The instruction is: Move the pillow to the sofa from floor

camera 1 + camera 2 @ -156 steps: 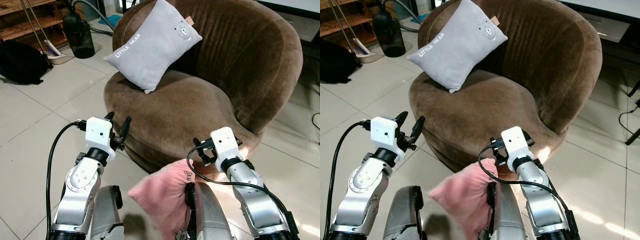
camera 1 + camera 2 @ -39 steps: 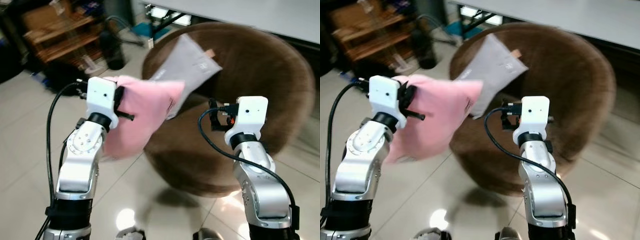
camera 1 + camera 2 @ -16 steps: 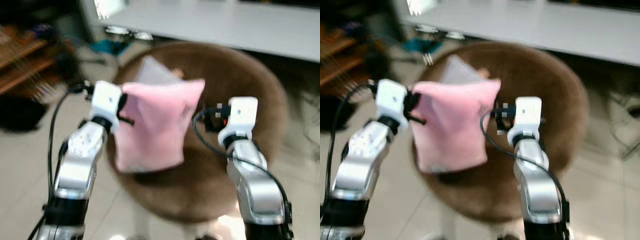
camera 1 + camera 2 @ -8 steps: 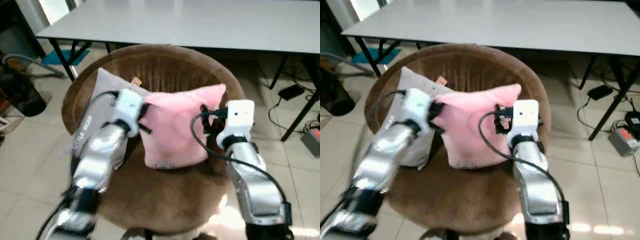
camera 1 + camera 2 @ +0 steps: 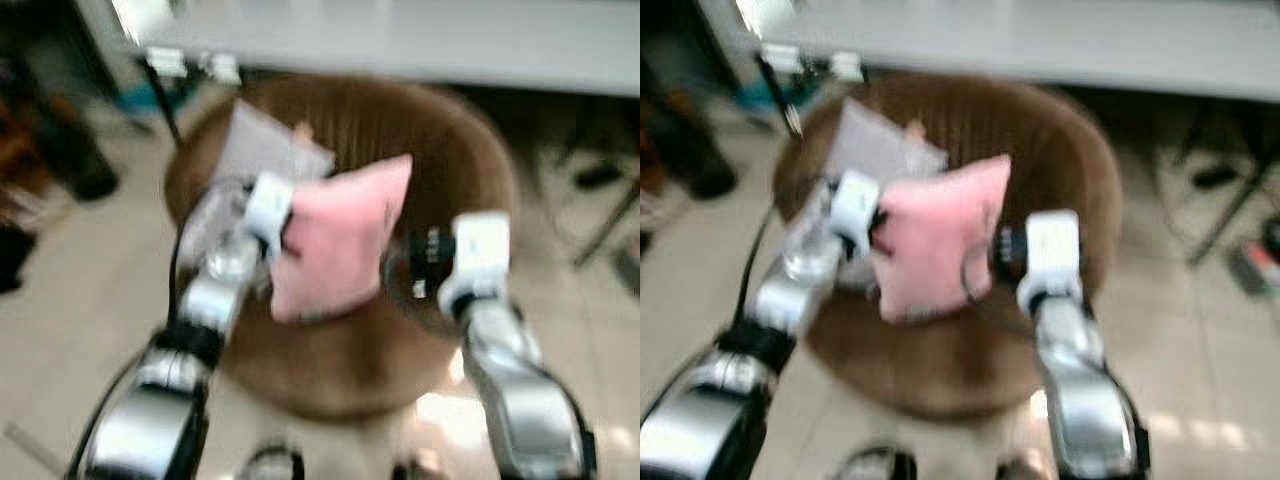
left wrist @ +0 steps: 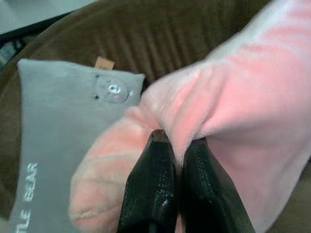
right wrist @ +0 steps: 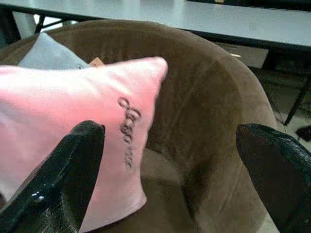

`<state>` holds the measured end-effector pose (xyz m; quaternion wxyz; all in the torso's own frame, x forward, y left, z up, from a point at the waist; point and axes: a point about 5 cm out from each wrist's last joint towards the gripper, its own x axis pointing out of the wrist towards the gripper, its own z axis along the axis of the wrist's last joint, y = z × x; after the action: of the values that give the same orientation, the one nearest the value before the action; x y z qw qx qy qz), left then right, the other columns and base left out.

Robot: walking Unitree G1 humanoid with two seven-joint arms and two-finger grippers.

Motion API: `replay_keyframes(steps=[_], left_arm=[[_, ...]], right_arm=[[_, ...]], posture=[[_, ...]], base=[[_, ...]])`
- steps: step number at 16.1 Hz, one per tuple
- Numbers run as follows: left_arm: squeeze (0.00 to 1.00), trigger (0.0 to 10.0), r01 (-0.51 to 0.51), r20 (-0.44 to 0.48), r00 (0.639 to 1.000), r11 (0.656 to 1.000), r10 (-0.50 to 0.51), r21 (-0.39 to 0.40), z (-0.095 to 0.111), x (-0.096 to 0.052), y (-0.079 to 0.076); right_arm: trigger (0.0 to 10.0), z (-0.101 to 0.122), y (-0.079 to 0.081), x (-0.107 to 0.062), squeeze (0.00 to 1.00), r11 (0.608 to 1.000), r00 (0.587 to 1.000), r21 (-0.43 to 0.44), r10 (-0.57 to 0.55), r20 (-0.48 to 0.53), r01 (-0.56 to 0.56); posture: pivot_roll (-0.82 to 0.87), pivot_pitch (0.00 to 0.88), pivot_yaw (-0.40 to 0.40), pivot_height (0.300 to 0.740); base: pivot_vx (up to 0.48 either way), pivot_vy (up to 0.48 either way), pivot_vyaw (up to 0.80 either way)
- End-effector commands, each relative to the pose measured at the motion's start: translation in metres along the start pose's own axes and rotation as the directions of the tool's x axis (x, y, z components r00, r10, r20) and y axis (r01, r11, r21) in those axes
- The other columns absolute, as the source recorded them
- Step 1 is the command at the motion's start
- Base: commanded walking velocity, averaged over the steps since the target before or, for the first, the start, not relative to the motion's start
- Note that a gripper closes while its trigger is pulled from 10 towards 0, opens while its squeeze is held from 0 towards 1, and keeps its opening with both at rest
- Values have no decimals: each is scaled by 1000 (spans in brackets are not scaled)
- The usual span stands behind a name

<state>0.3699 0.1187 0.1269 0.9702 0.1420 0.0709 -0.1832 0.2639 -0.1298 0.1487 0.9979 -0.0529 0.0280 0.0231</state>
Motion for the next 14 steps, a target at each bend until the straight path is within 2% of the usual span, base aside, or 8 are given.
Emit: replay_keyframes(steps=[1,5,8,12,13,14], left_arm=[[0,10000,-14,86,996,1000,14,7,20,4,2],[0,10000,-13,160,987,999,17,-29,29,5,0],[0,10000,-23,153,988,1000,26,-20,25,6,4],[0,10000,-80,85,993,996,76,40,16,6,23],[1000,10000,-124,53,991,990,121,71,12,4,38],[1000,10000,-167,40,986,981,164,96,11,2,52]], right_arm=[[10000,3,-1,-2,0,1000,1000,-4,3,5,-3],[10000,2,0,-3,0,1000,1000,-3,13,-7,-13],[10000,3,0,-3,0,1000,1000,-3,15,-6,-15],[10000,4,1,-3,0,1000,1000,-4,22,-2,-22],[10000,5,5,-2,0,999,999,-1,52,2,-52],[10000,6,10,-3,0,995,995,12,104,10,-104]], posture=[[-104,144,69,740],[-101,145,59,740],[-104,140,57,740],[-107,142,54,740],[-106,144,52,740],[-105,143,51,740]], base=[[0,0,0],[0,0,0],[0,0,0],[0,0,0],[0,0,0],[0,0,0]])
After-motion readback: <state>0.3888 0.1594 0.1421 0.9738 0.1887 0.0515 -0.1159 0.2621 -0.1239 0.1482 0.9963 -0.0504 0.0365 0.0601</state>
